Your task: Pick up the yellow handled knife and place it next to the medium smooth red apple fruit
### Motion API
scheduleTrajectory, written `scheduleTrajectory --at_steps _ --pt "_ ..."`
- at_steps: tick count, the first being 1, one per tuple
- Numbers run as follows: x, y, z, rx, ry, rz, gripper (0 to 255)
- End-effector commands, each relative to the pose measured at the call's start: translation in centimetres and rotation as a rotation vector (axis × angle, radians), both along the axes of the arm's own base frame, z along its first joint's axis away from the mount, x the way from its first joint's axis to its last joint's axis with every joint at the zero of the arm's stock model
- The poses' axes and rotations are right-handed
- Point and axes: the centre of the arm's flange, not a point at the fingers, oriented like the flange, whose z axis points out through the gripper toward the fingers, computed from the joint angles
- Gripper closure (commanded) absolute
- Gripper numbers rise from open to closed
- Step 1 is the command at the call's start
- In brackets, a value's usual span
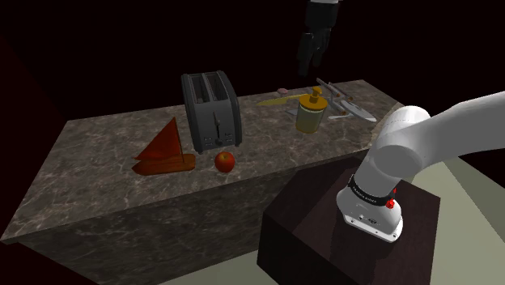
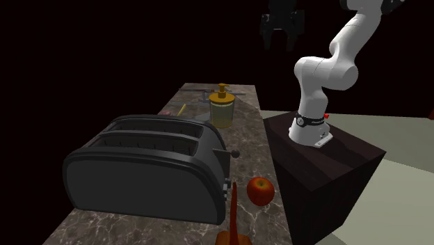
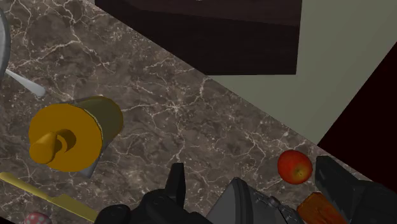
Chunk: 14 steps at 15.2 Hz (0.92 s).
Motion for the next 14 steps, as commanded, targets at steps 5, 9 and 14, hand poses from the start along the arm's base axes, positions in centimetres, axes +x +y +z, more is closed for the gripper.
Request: scheduleTrajectory --at_steps 5,9,14 --pt "1.2 -4.2 -2.9 0.000 0.006 0.089 0" --pt "2.8 -8.3 -5.8 0.001 0.011 0.177 0" --pt "5.3 -13.3 -9.4 0.001 0.019 0.288 0"
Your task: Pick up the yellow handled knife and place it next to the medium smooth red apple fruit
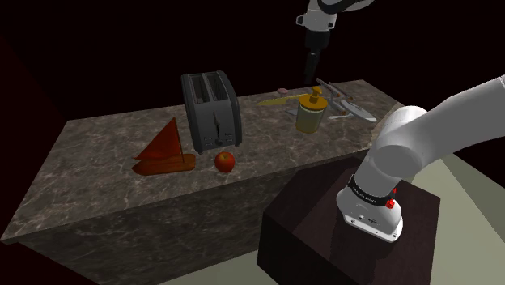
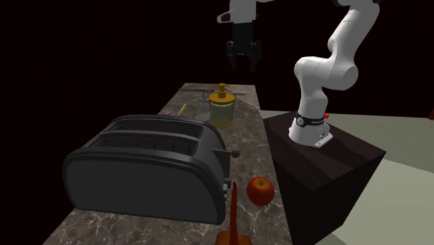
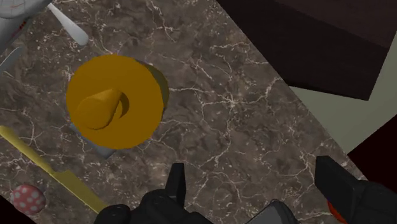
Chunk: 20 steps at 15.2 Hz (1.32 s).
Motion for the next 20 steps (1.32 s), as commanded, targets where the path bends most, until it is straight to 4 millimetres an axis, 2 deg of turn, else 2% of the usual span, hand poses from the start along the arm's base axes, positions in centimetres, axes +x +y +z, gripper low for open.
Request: scheduleTrajectory --at_steps 1,10,20 --pt "1.1 -1.9 -1.6 0.000 0.002 0.049 0" --pt "6.9 -9.8 -8.2 0.000 0.015 0.248 0" --pt "15.0 -17.1 -15.7 0.001 0.029 0.470 0"
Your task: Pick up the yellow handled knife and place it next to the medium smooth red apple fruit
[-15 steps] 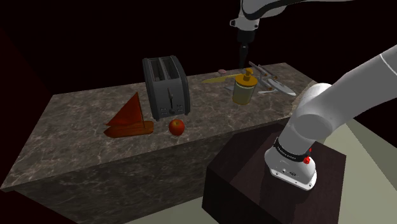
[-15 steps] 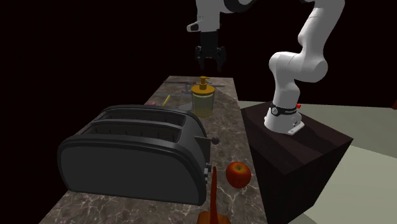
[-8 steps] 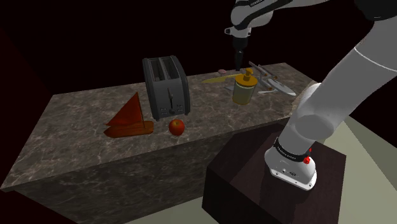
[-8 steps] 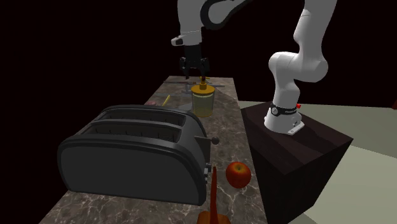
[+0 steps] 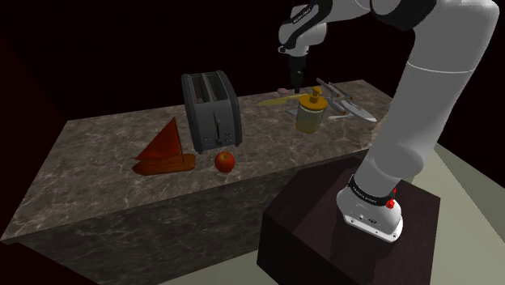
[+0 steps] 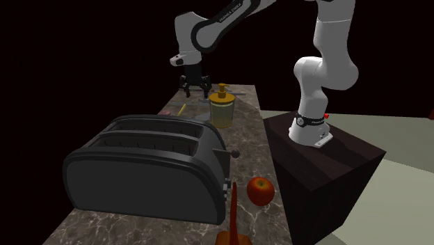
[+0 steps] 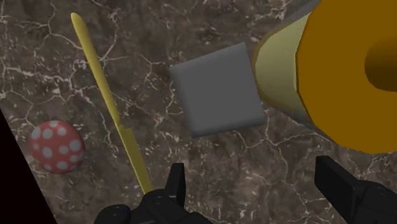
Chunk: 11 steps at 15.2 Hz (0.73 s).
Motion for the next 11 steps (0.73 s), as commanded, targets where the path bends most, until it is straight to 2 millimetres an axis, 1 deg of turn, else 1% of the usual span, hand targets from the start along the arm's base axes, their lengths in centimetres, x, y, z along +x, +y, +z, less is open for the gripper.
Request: scheduleTrajectory --at_steps 1,6,10,11 --pt "2.0 -1.2 -1.4 0.000 0.003 0.049 0" --pt "6.6 -4.0 -5.2 0.001 0.010 0.160 0" --pt "10.4 -5.9 -8.2 0.001 0.015 0.246 0" --pt "10.3 -5.9 -8.7 0.001 0.015 0.246 0"
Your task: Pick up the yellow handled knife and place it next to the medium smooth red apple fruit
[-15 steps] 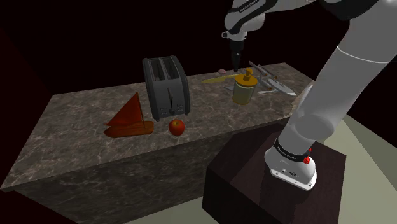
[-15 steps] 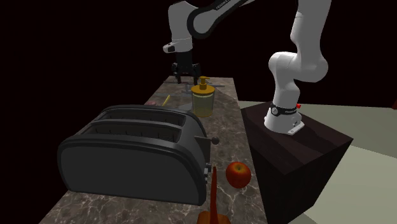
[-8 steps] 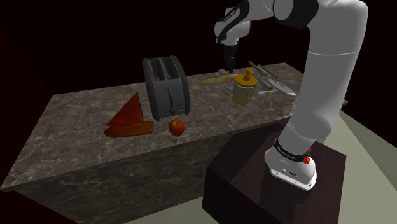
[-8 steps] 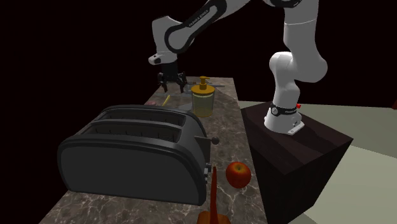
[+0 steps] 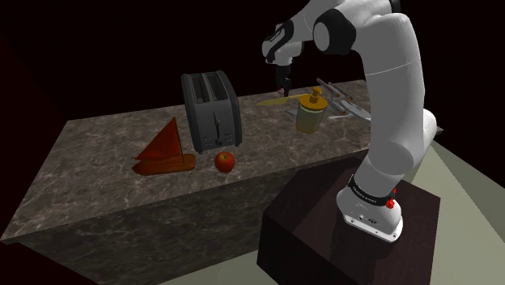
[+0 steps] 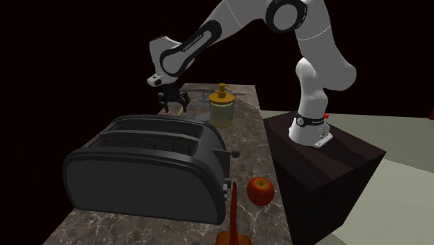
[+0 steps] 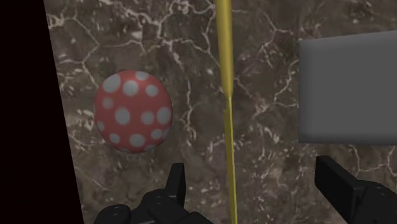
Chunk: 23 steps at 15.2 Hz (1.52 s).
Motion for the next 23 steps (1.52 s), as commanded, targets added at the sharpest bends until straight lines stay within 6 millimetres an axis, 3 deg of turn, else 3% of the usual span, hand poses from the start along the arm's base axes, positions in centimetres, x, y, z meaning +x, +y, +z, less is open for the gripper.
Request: scheduleTrajectory --at_steps 1,7,15,16,23 --pt "0.5 -0.4 -1.0 0.001 0.000 0.012 0" --pt "0.1 -0.4 -4.0 0.001 0.000 0.012 0" --pt "0.1 -0.4 -4.0 0.001 0.000 0.012 0" --pt "0.1 -0.4 -4.0 0.001 0.000 0.012 255" --pt "0.1 -0.4 -4.0 0.001 0.000 0.012 255"
